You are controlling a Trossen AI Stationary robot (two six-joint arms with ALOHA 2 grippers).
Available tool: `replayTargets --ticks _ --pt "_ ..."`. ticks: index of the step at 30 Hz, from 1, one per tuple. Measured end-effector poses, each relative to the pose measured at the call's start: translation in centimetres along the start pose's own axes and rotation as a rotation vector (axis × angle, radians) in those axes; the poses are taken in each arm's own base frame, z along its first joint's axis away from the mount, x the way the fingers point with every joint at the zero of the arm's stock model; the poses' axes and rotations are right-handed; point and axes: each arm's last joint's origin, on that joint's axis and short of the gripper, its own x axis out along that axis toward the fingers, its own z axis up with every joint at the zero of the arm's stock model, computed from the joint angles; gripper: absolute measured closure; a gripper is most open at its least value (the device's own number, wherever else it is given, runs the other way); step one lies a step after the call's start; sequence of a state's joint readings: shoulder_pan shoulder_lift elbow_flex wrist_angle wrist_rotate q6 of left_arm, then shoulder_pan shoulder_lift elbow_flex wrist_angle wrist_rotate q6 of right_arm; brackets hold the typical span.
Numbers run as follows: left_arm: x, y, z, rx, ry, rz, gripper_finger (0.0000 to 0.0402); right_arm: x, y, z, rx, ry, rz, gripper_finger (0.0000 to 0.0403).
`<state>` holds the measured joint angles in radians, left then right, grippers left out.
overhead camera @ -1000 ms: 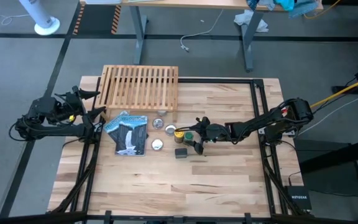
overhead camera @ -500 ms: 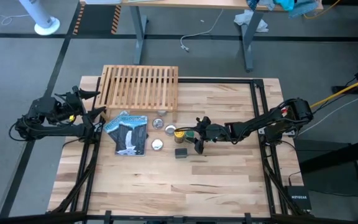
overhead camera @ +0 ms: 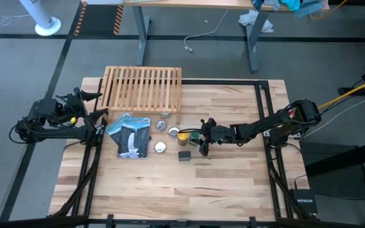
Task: Shelf spices
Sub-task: Put the green seasoning bottle on the shelf
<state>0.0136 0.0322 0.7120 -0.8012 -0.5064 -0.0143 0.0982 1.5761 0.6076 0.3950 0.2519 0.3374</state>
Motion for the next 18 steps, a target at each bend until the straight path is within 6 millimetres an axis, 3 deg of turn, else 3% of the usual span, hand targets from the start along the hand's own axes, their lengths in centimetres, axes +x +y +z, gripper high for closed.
replayTargets --ticks 18 --pt "0.0 0.0 0.0 0.0 0.0 0.0 0.0045 -4.3 -1.2 3.7 -0.087 -0.141 -0.14 0.0204"
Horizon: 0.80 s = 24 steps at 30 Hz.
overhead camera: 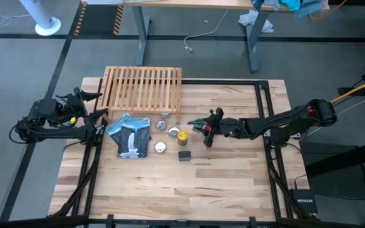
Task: Shelf spices
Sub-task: Put the green seasoning bottle on the shelf
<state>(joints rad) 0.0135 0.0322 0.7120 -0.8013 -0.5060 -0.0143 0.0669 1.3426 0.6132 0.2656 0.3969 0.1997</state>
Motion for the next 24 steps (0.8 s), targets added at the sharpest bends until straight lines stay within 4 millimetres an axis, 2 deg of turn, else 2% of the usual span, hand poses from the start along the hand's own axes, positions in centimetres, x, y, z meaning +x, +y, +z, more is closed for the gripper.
replayTargets --ticks 4,8,16,19,24 --pt "0.0 0.0 0.0 0.0 0.0 0.001 0.0045 0.2 -1.0 2.7 -0.063 -0.017 -0.04 0.0204" --pt "0.0 0.0 0.0 0.001 -0.001 0.0 0.0045 0.3 -2.2 7.1 -0.158 -0.046 -0.063 0.0204" --pt "0.0 0.0 0.0 0.002 -0.001 0.0 0.0045 -0.6 -7.1 15.8 -0.242 -0.222 -0.046 0.0204" --pt "0.0 0.0 0.0 0.002 -0.001 0.001 0.0045 -0.4 -9.2 18.2 -0.248 -0.266 -0.013 0.0204" --pt "0.0 0.0 0.0 0.002 -0.001 0.0 0.0045 1.8 -11.9 20.4 -0.262 -0.274 0.078 0.0204"
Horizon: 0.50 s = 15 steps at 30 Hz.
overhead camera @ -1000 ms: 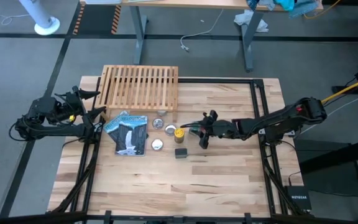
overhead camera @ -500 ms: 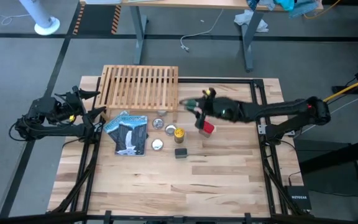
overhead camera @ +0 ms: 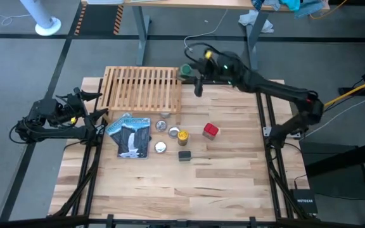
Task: Shelf spices
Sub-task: Put the green seasoning bottle on the shelf
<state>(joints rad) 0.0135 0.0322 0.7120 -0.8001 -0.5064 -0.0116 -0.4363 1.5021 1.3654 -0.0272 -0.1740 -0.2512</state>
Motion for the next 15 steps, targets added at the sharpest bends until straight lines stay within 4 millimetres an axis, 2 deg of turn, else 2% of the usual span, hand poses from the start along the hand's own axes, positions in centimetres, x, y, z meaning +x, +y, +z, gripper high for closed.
replayTargets --ticks 6,15 --pt "0.0 0.0 0.0 0.0 0.0 0.0 0.0045 4.7 -2.8 0.1 -0.007 -0.033 0.108 0.0204" --pt "0.0 0.0 0.0 0.0 0.0 0.0 0.0045 12.2 -4.3 1.2 -0.015 -0.096 0.27 0.0204"
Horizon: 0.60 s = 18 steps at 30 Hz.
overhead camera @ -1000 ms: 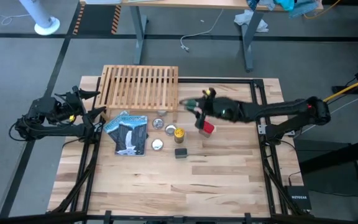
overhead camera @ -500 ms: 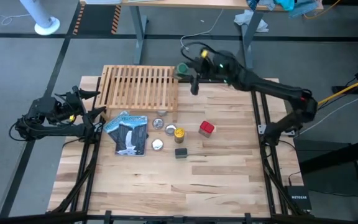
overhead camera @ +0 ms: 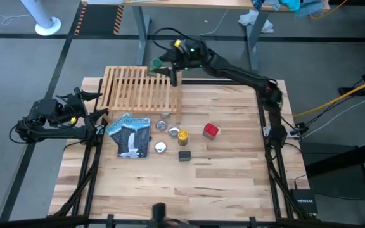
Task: Shelf spices
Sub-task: Put the green seasoning bottle on the shelf
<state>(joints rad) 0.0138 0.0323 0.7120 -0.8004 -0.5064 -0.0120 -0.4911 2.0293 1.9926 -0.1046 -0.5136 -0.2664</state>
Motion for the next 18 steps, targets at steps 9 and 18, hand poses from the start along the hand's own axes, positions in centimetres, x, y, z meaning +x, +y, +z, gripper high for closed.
replayTargets --ticks 9,18 --pt "0.0 0.0 0.0 0.0 0.0 0.0 0.0045 5.1 -1.0 -1.9 0.039 -0.038 0.093 0.0203" --pt "0.0 0.0 0.0 0.001 0.001 0.0 0.0045 7.1 -1.1 -5.3 0.098 0.014 0.124 0.0196"
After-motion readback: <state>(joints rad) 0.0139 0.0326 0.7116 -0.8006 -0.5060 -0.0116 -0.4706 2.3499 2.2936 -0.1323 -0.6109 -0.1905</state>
